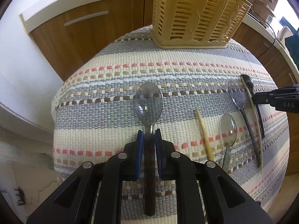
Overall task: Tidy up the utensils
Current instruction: 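Grasp the black ladle handle with the right tool while the left holds the spoon, then carry spoon and ladle over the basket while the left tool opens to drop the spoon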
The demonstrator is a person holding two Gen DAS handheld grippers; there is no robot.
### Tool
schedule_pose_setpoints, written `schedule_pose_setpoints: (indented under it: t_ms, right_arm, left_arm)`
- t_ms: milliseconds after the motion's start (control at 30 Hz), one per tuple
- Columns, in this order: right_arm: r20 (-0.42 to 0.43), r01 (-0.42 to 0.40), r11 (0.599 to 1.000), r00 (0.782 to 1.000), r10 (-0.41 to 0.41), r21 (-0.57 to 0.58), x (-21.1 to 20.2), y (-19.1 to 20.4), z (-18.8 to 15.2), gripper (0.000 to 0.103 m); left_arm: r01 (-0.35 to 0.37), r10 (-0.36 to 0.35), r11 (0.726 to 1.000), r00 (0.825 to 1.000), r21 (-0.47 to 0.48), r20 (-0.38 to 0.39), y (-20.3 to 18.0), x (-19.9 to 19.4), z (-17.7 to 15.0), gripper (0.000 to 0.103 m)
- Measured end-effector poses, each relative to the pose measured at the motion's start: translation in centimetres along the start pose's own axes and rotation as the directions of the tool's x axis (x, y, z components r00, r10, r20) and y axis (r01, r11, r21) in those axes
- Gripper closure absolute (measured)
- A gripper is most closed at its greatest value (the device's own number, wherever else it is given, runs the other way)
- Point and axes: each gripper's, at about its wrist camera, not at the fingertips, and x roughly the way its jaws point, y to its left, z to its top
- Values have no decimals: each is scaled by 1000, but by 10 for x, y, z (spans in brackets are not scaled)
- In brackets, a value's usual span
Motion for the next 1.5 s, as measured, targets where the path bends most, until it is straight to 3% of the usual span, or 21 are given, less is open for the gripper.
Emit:
schedule_pose_setpoints:
  t_ms: [100,300,367,400,500,733,867,1100,1200,1233,1433,1500]
  right_arm:
    - [22,16,1000,1000,-15,-23,-1,3,-3,95]
    - [54,-10,999,998,12,-35,-3,-1,-7,95]
    - [70,-9,999,997,12,-51,-5,-3,-13,98]
    - [78,-9,998,997,13,-57,-7,-5,-17,98]
    - [107,-4,997,994,11,-71,-14,-7,-32,98]
    - [190,-36,996,980,51,-79,-33,-12,-58,98]
    - [258,-84,992,960,106,-93,-61,-18,-69,98]
    - [391,-163,975,896,209,-148,-115,-16,-75,98]
    - [445,-179,968,862,241,-176,-133,-1,-69,98]
    - [462,-183,966,851,249,-183,-138,2,-69,98]
    - [609,-203,952,733,303,-230,-179,5,-58,98]
    - [659,-210,949,684,315,-235,-190,2,-48,98]
  left_arm:
    - [7,-7,1000,1000,23,-24,-6,1,3,77]
    - [-59,63,994,997,92,-46,-24,6,12,73]
    - [-59,64,993,997,99,-45,-27,6,14,79]
    - [-59,63,994,997,96,-39,-28,6,14,93]
    - [-64,66,994,998,89,-20,-26,5,13,93]
    - [-19,14,998,995,51,100,-29,-27,6,93]
    - [4,-13,999,977,41,212,-30,-62,7,93]
    - [35,-53,998,911,50,409,-52,-114,14,93]
    - [57,-76,997,869,53,488,-59,-138,19,93]
    - [62,-83,996,847,57,525,-61,-148,22,93]
    - [94,-116,993,743,70,660,-61,-179,44,93]
    - [106,-127,992,713,74,690,-62,-185,53,93]
